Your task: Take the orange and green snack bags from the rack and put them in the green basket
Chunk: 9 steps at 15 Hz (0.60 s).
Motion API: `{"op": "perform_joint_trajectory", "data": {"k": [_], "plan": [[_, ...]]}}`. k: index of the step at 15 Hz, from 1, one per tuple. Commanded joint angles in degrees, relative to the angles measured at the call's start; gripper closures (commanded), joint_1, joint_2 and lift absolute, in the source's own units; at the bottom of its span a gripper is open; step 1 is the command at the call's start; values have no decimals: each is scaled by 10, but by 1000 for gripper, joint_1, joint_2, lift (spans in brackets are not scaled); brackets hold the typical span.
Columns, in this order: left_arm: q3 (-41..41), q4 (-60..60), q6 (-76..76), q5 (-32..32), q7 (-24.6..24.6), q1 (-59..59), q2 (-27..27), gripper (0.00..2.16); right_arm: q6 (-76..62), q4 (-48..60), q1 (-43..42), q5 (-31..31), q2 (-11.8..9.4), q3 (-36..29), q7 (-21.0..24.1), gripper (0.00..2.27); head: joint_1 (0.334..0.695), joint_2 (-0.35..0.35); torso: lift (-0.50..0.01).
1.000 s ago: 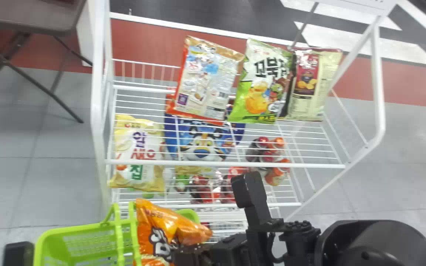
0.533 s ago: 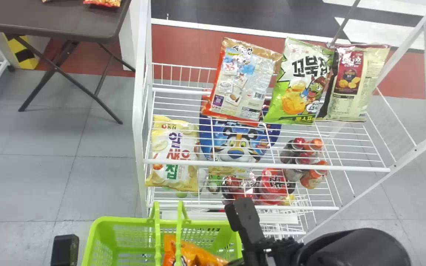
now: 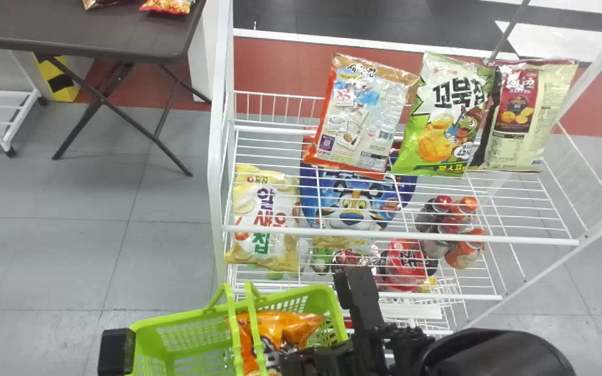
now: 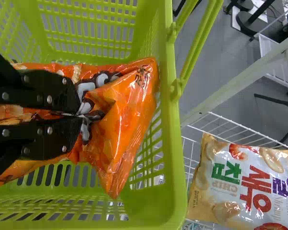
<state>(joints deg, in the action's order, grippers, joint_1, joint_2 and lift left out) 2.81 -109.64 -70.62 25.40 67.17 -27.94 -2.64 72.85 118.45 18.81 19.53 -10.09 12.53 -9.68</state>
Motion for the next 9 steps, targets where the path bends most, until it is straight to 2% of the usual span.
{"op": "perform_joint_trajectory", "data": {"k": [1,3,6,9], "plan": [[0,0,0,0,-1,1,0,2148,60,46,5,-18,-4,-4,-1,53,695,-145,0],[0,0,0,0,-1,1,0,2148,115,83,11,-15,-5,-15,-10,70,695,-178,0],[0,0,0,0,-2,1,0,2148,115,157,35,-16,-6,-32,-11,73,695,-211,0],[0,1,2,0,-2,1,1,2148,11,197,51,-34,-6,-51,-11,76,695,-212,0]]}}
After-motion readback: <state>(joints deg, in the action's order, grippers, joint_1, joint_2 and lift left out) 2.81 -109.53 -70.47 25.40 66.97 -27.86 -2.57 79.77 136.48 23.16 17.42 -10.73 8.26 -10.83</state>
